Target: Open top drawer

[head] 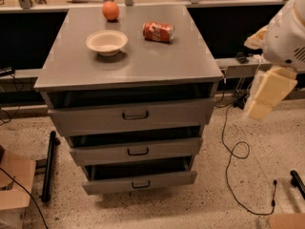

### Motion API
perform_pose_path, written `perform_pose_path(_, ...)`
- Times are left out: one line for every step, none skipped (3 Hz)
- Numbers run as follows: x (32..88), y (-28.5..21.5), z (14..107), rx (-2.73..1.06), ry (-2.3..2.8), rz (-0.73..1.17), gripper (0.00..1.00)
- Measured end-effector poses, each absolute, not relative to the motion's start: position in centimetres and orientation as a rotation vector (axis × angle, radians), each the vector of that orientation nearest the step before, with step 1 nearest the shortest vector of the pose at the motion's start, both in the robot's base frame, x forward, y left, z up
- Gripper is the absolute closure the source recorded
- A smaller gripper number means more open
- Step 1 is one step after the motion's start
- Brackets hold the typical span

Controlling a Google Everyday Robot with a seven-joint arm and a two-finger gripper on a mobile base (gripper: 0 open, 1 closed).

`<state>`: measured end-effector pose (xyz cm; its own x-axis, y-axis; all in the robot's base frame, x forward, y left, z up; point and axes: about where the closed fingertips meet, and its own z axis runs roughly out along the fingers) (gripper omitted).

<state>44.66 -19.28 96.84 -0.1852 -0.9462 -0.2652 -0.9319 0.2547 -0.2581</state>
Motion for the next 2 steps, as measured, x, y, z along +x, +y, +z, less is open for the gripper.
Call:
perform_pose_path(45.9, -15.7, 95.5, -1.724, 2.072, 0.008, 0.0)
perform_pose_path(47.5, -12.7, 93.7, -1.715, 1.991, 0.084, 0.0)
